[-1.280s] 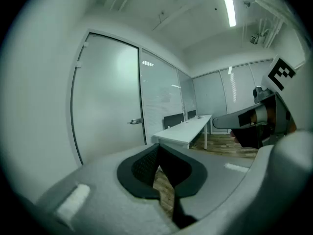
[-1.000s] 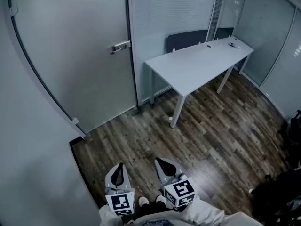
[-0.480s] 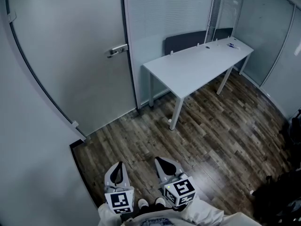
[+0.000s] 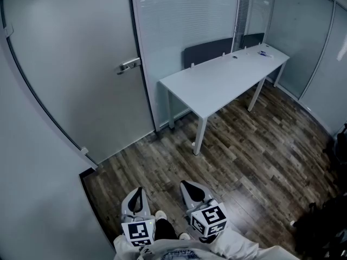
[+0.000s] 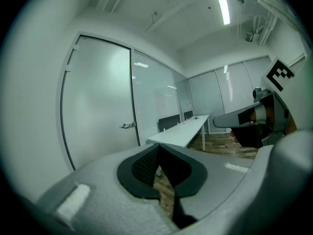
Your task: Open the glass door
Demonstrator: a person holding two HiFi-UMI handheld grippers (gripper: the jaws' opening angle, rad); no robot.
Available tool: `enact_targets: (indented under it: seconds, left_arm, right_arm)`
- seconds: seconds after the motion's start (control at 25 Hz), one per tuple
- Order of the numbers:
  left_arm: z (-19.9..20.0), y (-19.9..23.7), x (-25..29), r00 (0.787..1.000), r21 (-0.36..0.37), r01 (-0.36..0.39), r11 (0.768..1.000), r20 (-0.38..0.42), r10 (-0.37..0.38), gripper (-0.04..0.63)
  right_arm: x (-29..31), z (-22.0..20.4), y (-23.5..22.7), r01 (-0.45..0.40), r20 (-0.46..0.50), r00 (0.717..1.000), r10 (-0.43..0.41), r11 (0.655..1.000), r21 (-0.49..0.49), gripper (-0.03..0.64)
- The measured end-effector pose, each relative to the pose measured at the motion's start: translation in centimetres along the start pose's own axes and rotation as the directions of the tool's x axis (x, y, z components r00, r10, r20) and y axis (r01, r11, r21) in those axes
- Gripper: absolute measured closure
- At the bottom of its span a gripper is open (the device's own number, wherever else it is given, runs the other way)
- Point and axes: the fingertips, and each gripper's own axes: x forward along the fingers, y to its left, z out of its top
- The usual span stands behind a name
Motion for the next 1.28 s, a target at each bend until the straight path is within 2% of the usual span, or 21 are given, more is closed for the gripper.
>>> enact_targets:
  seconds: [0.4,0.84,1.28]
  left_arm:
    - [0.0,2.1,9.1,0.999,-0.008,0.042,0.999,0.005,-0.042,0.592]
    - [0.5,10.4,21.6,0.999,-0.015,0.045,0.999,-0.03,-0.045,0.592]
    - [0.0,17.4,29.0,0.998,-0.034,0.025,0.999,-0.057,-0.027,0.592]
  right_arm:
    - [7.6,0.3,-4.1,0.03,-0.029,0.999,-0.03,1.0,-0.001,0.611]
    - [21.4,2.9,-6.6,0.045,-0.047,0.998,-0.044,0.999,0.012,0.611]
    - [32.3,3.9,-7.0,0.018,-0.089,0.996,-0.017,1.0,0.009,0.611]
